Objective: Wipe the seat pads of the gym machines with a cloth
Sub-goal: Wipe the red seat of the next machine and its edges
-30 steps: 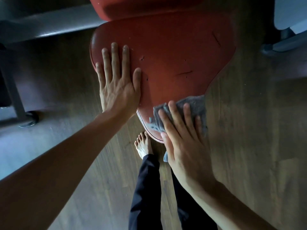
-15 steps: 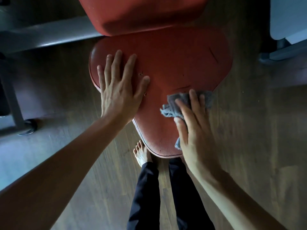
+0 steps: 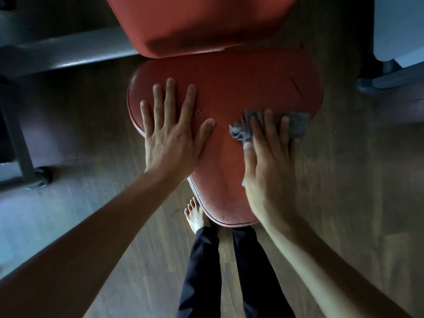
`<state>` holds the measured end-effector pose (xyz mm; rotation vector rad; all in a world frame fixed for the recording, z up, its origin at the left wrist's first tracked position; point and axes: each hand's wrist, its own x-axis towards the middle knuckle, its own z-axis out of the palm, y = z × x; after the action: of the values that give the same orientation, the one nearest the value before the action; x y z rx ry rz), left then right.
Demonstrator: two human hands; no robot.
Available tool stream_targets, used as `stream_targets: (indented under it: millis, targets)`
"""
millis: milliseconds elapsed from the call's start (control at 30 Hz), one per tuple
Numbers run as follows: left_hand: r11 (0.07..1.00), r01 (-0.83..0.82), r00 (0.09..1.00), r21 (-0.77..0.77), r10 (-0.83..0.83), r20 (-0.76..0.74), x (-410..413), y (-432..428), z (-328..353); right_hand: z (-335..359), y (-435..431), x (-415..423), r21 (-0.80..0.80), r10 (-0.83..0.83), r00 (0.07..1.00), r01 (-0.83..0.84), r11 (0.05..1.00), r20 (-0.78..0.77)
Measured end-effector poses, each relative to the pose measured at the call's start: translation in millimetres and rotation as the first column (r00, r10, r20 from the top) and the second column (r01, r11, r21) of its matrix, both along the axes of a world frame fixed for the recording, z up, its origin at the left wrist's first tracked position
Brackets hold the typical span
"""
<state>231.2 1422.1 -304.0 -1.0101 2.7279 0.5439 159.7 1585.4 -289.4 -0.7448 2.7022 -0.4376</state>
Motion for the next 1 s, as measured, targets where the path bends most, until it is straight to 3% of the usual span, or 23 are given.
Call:
stream_targets:
  millis: [133,167,300,467,533,600,667,767,900,1000]
  targets:
    - [1.0,-0.004,1.0,0.016,0.004,0.013,4.6,-1.8,0.2,10.8,35.1,25.9,0.001,0.371,0.927,-0.372,0.928,-0.047]
    - [1.0,-0.008,1.0,0.017,0.007,0.013,2.9,-1.6,0.3,7.8,36.0,14.2,0.006,0.374,0.926,-0.374,0.927,-0.058]
    - [1.0,-0.004,1.0,-0.013,0.004,-0.007,-1.0,0.7,-0.4,2.5,1.2,-0.9,0.009,0.107,0.994,-0.107,0.994,-0.001]
    - [1.0,-0.009,1.0,0.012,0.009,-0.003,-0.8,-0.1,1.1,7.8,29.1,4.0,0.031,0.378,0.926,-0.377,0.926,-0.02]
    - [1.0,-0.01,1.0,0.008,0.011,-0.007,-2.6,0.7,1.8,2.2,16.7,-14.9,0.131,0.307,0.951,-0.3,0.945,-0.038]
    - [1.0,-0.015,1.0,0.01,0.015,-0.011,-1.9,1.2,2.4,2.1,6.8,-11.2,0.11,0.229,0.973,-0.224,0.968,-0.038]
    - [0.999,-0.021,1.0,0.031,0.022,-0.014,-0.9,0.0,3.9,5.5,14.7,4.2,0.019,0.272,0.962,-0.272,0.962,-0.034]
    - [0.995,-0.054,0.998,0.087,0.057,-0.029,-5.5,-0.6,8.2,1.6,31.4,-6.1,0.066,0.343,0.938,-0.34,0.938,-0.049]
    - [0.983,-0.116,0.986,0.139,0.131,-0.102,-20.7,1.2,17.7,-9.6,16.4,-26.5,0.108,0.167,0.982,-0.157,0.982,-0.086]
    - [0.991,-0.009,0.98,0.131,0.035,-0.194,-39.4,8.2,21.0,-16.8,12.9,-29.8,0.099,0.114,0.986,-0.102,0.99,-0.121]
